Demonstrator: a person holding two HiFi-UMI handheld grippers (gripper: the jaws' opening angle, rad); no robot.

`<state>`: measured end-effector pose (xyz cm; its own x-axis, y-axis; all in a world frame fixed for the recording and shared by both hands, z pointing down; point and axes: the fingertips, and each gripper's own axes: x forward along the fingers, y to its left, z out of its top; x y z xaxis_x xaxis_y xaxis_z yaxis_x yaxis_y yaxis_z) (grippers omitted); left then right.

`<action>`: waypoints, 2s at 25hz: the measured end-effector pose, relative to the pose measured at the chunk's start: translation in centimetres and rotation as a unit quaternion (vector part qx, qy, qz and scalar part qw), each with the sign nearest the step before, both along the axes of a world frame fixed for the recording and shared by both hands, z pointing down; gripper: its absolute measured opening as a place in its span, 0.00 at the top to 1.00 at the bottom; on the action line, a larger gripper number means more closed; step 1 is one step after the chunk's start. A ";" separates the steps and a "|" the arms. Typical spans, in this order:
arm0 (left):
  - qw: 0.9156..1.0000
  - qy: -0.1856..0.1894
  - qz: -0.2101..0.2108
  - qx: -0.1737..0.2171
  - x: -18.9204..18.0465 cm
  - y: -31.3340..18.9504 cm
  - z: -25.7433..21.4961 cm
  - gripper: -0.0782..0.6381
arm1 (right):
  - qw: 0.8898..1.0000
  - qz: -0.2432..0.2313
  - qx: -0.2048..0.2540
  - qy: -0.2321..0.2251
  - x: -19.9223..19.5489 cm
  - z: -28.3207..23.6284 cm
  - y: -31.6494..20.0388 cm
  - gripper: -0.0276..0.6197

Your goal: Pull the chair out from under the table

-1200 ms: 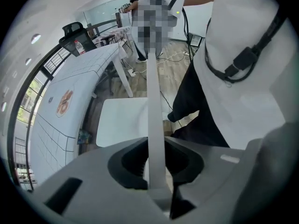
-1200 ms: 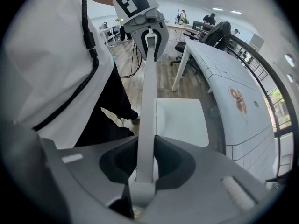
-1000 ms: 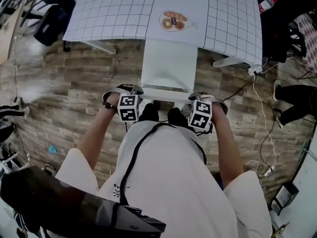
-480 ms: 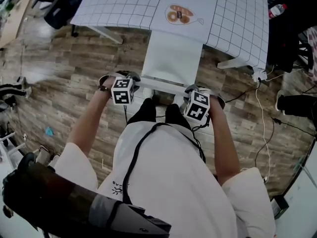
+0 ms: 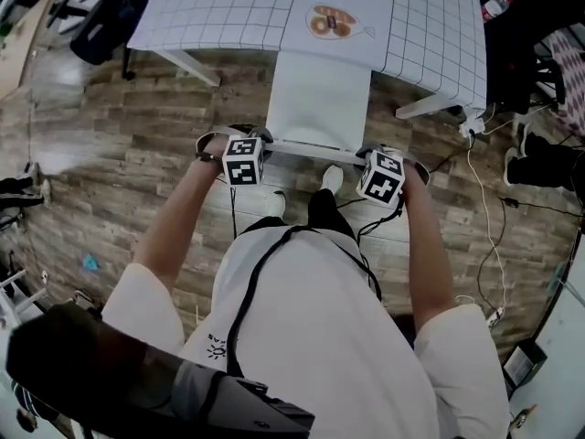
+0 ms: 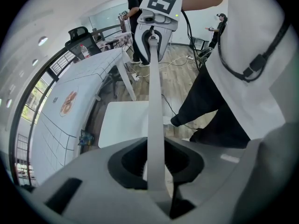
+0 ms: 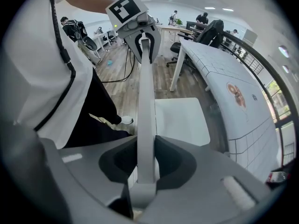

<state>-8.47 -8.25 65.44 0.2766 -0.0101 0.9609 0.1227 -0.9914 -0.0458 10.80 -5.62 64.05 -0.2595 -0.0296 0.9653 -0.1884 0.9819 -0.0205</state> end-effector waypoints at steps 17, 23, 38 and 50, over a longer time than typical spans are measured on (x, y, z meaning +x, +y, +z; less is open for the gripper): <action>0.999 0.042 0.018 -0.001 -0.8 0.6 -0.3 0.77 | 0.995 0.049 0.024 0.087 -0.9 1.0 -0.2 0.77; 0.999 0.040 0.012 0.003 -0.6 0.6 -0.3 0.77 | 0.994 0.049 0.025 0.090 -0.7 0.9 -0.2 0.77; 1.000 -0.011 0.003 0.027 -0.2 0.3 0.6 0.77 | 0.998 -0.018 0.045 0.048 -0.3 0.6 0.2 0.83; 1.000 -0.020 0.019 0.004 -0.6 2.7 0.4 0.78 | 0.999 -0.015 0.013 0.034 -0.9 0.5 3.2 0.83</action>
<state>-9.08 -5.52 65.86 0.2386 -0.0079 0.9711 0.1626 -0.9855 -0.0480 9.89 -2.42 64.58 -0.1946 -0.0477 0.9797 -0.1590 0.9871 0.0165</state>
